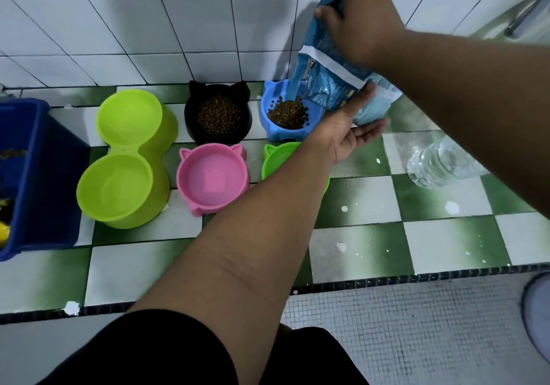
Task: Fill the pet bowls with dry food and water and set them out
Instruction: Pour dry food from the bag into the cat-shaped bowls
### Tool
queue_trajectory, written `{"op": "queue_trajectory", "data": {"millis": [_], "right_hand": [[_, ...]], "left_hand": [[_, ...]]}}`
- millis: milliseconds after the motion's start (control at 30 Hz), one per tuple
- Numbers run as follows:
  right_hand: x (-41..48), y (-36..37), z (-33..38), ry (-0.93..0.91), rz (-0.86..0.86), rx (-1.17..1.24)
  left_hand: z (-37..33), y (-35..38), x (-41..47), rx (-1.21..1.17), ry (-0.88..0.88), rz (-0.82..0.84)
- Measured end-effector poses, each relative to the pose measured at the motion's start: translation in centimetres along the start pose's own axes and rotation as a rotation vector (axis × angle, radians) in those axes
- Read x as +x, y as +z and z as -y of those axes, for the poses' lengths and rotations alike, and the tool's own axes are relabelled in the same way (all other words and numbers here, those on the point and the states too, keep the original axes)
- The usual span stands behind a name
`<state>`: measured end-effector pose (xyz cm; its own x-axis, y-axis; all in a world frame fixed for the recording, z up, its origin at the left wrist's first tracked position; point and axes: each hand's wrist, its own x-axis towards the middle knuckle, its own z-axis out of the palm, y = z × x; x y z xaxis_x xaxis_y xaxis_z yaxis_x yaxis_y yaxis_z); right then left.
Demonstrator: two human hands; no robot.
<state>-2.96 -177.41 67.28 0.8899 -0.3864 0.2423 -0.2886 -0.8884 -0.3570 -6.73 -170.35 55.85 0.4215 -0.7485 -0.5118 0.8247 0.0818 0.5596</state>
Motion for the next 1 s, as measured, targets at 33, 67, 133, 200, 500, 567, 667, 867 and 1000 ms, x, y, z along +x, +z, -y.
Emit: {"op": "queue_trajectory", "data": {"millis": [33, 67, 133, 200, 500, 567, 667, 867, 1000], "right_hand": [[-0.1, -0.2, 0.1, 0.006, -0.012, 0.0], [-0.3, -0.5, 0.3, 0.016, -0.03, 0.005], [-0.7, -1.2, 0.7, 0.055, -0.073, 0.026], [-1.4, -1.8, 1.3, 0.094, -0.115, 0.047], [-5.8, -3.3, 6.0, 0.175, -0.233, 0.164], [-6.9, -3.2, 7.2, 0.151, -0.209, 0.198], [-8.0, -2.3, 9.0, 0.088, -0.15, 0.199], [-9.0, 0.2, 11.9, -0.044, 0.007, 0.176], [-8.5, 2.1, 13.5, -0.164, 0.14, 0.112]], "left_hand": [[-0.2, 0.1, -0.4, 0.017, 0.001, 0.001], [-0.4, 0.1, -0.9, 0.043, 0.004, -0.008], [-0.9, 0.1, -1.9, 0.117, 0.014, -0.047], [-1.6, -0.3, -2.5, 0.187, 0.022, -0.07], [-2.1, -3.2, -8.6, 0.312, 0.043, -0.116], [-1.7, -3.9, -10.3, 0.296, 0.056, -0.126], [-1.2, -5.0, -13.0, 0.251, 0.054, -0.079], [1.2, -8.1, -14.6, 0.111, 0.059, -0.073], [2.3, -9.7, -14.2, -0.015, 0.031, -0.099]]}}
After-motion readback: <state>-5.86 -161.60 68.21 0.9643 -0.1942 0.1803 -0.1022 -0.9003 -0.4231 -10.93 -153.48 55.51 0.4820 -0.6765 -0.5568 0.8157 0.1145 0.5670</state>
